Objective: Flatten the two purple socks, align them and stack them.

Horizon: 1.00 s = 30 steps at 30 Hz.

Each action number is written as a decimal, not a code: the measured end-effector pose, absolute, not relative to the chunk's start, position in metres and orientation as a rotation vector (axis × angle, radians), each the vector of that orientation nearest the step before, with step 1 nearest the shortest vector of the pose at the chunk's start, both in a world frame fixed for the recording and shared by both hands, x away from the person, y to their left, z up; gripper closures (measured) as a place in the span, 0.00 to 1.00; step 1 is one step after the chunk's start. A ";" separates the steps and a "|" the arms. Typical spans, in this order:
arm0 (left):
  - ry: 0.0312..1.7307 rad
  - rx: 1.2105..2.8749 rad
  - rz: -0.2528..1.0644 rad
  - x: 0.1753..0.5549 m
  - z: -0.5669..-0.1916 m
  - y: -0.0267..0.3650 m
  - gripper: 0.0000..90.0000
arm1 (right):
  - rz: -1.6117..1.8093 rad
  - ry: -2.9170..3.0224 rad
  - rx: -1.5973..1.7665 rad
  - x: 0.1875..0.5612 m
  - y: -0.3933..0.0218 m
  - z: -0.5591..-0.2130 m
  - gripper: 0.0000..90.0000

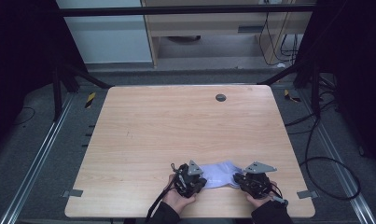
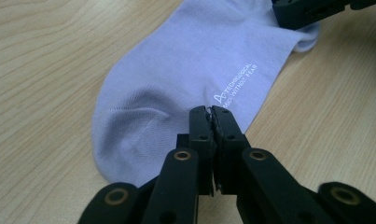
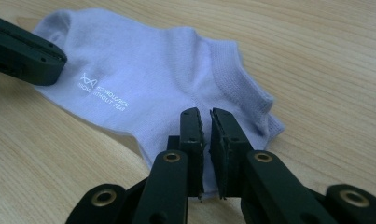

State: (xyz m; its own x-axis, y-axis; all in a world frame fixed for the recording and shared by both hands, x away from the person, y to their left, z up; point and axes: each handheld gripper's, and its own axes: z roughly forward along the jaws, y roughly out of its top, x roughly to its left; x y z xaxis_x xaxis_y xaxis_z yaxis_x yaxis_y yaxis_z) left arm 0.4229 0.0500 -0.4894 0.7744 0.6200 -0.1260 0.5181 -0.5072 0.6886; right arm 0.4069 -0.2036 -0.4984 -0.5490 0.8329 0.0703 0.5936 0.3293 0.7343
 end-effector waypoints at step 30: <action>0.847 2.044 0.338 0.448 -0.462 0.089 0.72 | 1.246 2.107 1.251 0.407 -0.220 -0.484 0.88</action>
State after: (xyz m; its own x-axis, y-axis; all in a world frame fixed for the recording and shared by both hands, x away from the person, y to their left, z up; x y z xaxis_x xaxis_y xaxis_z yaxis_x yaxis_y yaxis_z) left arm 0.4485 0.0888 -0.4617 0.7310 0.6784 -0.0737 0.4409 -0.3872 0.8097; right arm 0.4073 -0.2197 -0.4844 -0.5254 0.8445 0.1039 0.4977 0.2060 0.8425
